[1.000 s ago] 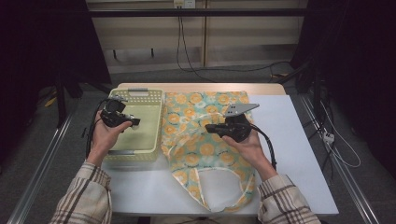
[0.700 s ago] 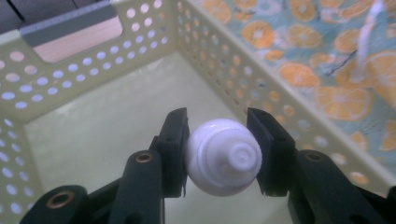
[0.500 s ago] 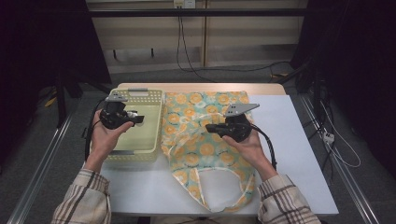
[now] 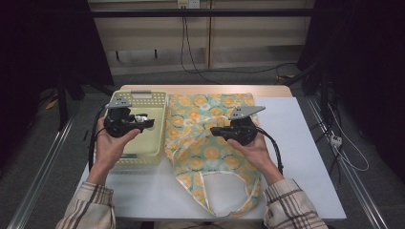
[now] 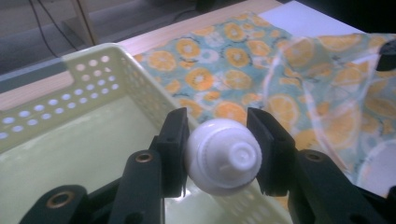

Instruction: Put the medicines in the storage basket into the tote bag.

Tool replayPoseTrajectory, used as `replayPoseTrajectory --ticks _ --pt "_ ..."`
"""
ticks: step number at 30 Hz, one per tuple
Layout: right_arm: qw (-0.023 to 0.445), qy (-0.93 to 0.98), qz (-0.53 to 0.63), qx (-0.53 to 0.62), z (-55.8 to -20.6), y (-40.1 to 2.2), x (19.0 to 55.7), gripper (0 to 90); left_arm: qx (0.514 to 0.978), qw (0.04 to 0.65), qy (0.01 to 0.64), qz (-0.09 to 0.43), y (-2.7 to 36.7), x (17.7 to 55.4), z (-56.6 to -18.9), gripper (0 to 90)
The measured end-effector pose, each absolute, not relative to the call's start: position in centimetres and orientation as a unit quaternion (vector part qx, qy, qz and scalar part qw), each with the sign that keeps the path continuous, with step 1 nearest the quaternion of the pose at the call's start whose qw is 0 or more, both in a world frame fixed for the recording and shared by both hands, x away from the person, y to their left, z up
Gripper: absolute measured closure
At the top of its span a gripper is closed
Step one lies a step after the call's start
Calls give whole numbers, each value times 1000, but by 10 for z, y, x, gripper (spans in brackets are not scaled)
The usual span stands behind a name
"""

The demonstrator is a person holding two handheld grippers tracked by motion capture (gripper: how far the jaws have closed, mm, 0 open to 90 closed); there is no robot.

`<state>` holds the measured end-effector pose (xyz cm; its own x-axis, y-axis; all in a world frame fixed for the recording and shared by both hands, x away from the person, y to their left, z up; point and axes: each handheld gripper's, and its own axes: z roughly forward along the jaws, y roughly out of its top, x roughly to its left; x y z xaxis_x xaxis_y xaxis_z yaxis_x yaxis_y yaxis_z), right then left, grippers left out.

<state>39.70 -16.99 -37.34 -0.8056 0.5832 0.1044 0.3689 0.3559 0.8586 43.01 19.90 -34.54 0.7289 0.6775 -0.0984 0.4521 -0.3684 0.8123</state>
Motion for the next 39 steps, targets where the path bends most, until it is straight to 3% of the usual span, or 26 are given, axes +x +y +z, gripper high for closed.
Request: replayPoseTrajectory --ticks 16,39 --pt "115 812 490 296 -370 -174 395 900 823 475 291 108 180 401 -330 600" --pt "118 816 482 297 -370 -176 396 900 854 469 205 89 98 369 -342 600"
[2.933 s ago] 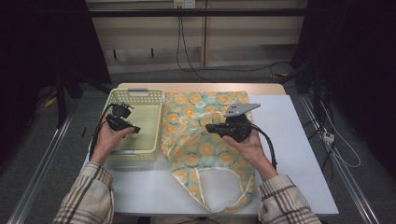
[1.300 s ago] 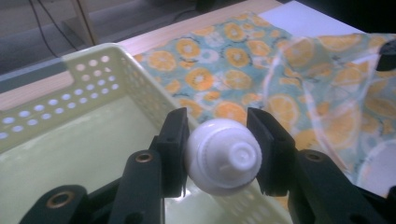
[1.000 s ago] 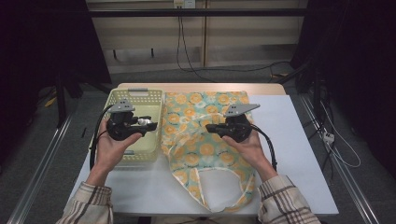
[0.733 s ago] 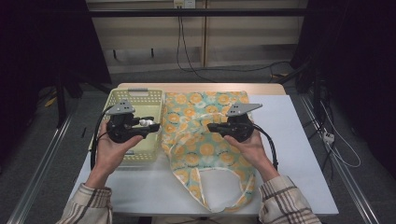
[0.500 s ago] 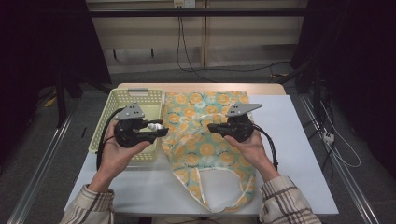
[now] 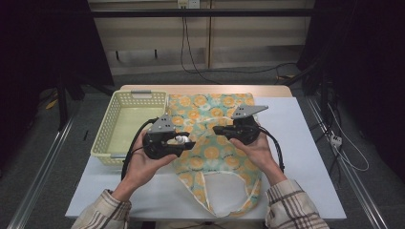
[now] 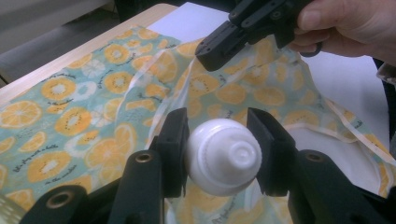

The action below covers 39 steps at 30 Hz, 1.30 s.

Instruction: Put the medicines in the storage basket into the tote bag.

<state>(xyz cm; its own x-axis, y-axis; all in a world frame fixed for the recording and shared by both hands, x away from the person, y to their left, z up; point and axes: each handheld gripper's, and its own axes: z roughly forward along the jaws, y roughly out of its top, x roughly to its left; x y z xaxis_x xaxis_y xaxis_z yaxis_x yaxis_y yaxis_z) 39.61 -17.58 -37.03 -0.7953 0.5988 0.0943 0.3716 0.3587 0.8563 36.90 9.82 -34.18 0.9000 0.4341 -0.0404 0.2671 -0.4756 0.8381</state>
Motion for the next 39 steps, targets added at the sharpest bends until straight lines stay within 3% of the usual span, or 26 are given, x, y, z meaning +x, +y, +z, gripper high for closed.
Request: replayPoseTrajectory --ticks 19,39 --pt "121 811 488 300 -367 -178 396 900 888 421 171 73 36 373 -368 600" --pt "124 807 493 302 -363 -182 394 900 899 380 208 65 10 402 -413 599"
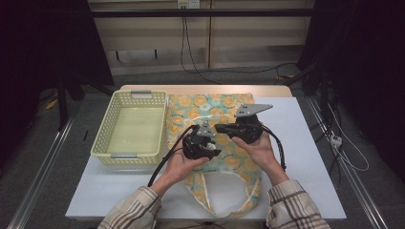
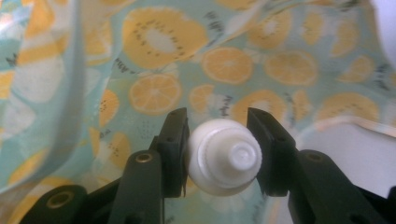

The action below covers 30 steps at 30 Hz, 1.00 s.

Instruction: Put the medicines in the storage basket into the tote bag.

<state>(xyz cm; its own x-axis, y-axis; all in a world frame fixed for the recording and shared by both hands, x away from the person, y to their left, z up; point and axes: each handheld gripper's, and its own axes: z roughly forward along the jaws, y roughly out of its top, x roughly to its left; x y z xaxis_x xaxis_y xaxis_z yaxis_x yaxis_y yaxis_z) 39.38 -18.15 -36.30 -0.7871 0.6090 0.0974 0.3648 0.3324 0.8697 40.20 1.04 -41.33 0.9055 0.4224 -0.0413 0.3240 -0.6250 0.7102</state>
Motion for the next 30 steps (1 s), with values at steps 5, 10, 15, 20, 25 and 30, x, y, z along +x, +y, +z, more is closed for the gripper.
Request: replayPoseTrajectory --ticks 5,10,15,20,25,30 --pt "123 806 492 305 -364 -183 395 900 896 381 221 63 13 413 -422 599" --pt "122 808 490 304 -366 -182 395 900 887 394 237 56 15 419 -426 599" --pt "122 807 489 307 -366 -183 396 900 885 395 240 51 11 422 -430 598" --pt "122 808 487 308 -368 -183 396 900 883 388 258 50 9 429 -439 596" --pt "121 809 485 308 -369 -183 397 900 881 393 260 47 10 429 -437 461" --pt "122 808 486 309 -369 -183 397 900 886 390 248 46 15 422 -428 308"
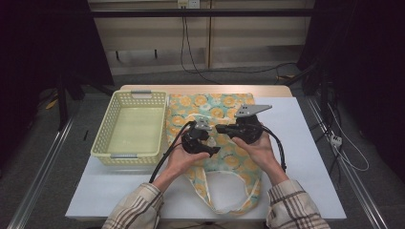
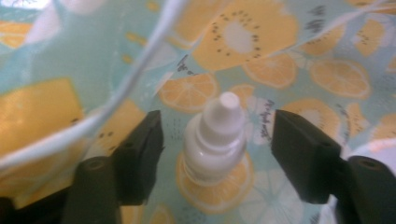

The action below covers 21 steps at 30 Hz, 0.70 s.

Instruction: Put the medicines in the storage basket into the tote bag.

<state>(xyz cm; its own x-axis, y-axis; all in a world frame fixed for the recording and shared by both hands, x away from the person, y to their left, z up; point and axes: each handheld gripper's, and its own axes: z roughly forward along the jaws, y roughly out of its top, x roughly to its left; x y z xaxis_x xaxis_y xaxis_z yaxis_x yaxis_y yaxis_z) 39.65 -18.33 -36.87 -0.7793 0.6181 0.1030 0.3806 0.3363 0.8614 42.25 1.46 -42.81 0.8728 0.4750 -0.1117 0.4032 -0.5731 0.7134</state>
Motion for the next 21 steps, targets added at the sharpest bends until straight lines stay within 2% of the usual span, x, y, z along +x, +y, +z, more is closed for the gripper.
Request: replayPoseTrajectory --ticks 5,9,17,21 --pt "124 807 487 311 -369 -185 397 900 888 385 244 50 20 414 -418 208" --pt "123 806 487 312 -369 -186 397 900 888 391 235 59 25 404 -409 174" --pt "124 807 485 312 -369 -186 397 900 894 382 221 74 36 385 -399 169" --pt "124 807 486 313 -369 -186 397 900 899 382 205 65 38 374 -401 210"
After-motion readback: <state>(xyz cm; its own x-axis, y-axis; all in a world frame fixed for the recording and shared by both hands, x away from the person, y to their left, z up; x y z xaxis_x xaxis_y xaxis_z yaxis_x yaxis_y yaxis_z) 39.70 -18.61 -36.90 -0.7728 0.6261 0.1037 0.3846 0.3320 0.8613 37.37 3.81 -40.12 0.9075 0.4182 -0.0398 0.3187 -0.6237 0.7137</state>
